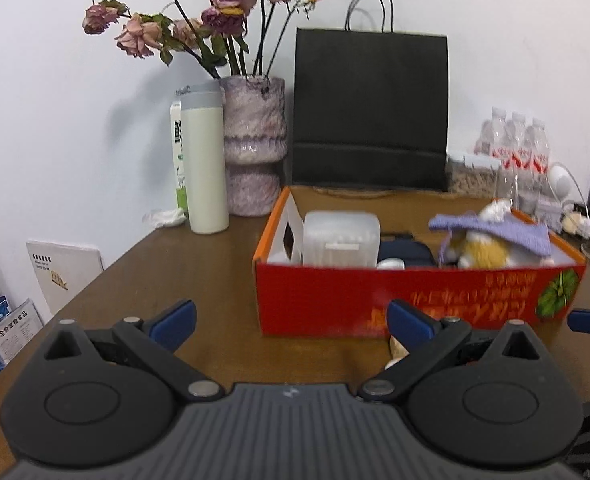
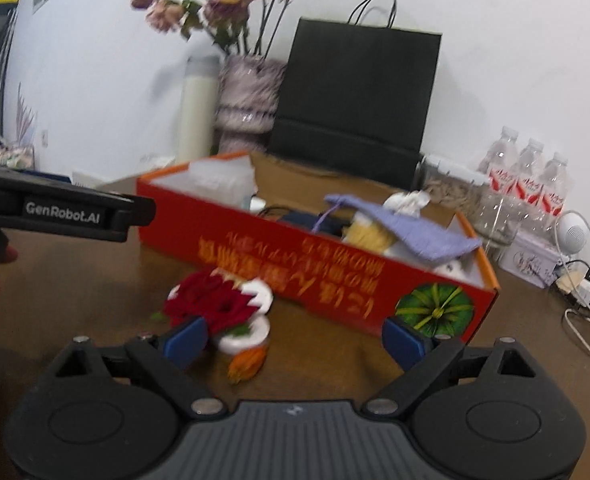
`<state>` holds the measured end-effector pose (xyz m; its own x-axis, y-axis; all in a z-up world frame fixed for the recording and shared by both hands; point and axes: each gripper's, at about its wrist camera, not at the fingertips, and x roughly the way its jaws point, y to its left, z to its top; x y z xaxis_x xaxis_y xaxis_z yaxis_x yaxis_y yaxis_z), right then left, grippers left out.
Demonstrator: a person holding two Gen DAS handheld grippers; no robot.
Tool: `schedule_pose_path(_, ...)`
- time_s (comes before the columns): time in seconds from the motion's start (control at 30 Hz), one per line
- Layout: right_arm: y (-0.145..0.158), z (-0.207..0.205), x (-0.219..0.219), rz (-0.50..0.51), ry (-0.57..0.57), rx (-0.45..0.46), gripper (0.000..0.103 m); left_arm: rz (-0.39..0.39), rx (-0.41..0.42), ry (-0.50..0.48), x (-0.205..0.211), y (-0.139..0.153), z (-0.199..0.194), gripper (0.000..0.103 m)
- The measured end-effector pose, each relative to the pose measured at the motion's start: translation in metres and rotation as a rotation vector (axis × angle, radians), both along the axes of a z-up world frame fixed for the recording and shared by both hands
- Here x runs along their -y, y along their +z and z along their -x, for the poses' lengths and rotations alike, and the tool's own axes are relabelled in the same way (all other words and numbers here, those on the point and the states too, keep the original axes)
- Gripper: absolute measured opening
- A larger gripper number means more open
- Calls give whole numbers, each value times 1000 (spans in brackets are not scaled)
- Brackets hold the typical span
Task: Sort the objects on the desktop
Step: 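Grasp the small orange piece on the table with the right gripper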
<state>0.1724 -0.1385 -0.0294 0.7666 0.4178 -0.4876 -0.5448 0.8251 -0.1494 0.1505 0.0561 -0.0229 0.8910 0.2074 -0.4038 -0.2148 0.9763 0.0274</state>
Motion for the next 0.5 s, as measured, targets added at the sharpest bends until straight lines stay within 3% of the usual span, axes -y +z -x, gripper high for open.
schedule_pose_path(0.13, -5, -3, -1, 10, -14, -62, 86, 2, -28, -8, -1, -4, 5, 103)
schedule_pose_path(0.37, -11, -19, 4, -69, -15, -208, 55, -4, -48, -30, 4, -8, 4, 103)
schedule_pose_path(0.5, -11, -15, 3, -71, 15, -198, 11, 5, -65, -43, 5, -11, 1, 103)
